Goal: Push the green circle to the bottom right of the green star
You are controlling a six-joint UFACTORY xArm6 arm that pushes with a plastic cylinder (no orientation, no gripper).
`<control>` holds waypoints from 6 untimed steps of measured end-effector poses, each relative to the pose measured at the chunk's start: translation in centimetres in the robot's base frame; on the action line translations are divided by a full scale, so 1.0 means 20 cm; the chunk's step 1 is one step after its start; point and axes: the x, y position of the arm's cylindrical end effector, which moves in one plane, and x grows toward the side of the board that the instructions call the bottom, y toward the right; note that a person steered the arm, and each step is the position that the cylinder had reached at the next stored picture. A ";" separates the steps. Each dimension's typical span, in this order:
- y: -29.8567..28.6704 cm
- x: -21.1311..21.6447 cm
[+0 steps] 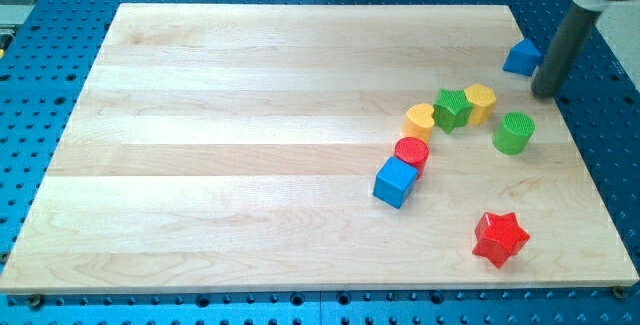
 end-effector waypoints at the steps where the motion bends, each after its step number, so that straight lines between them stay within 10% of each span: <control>1: 0.00 0.22; 3: -0.40 0.22; 6: -0.15 0.37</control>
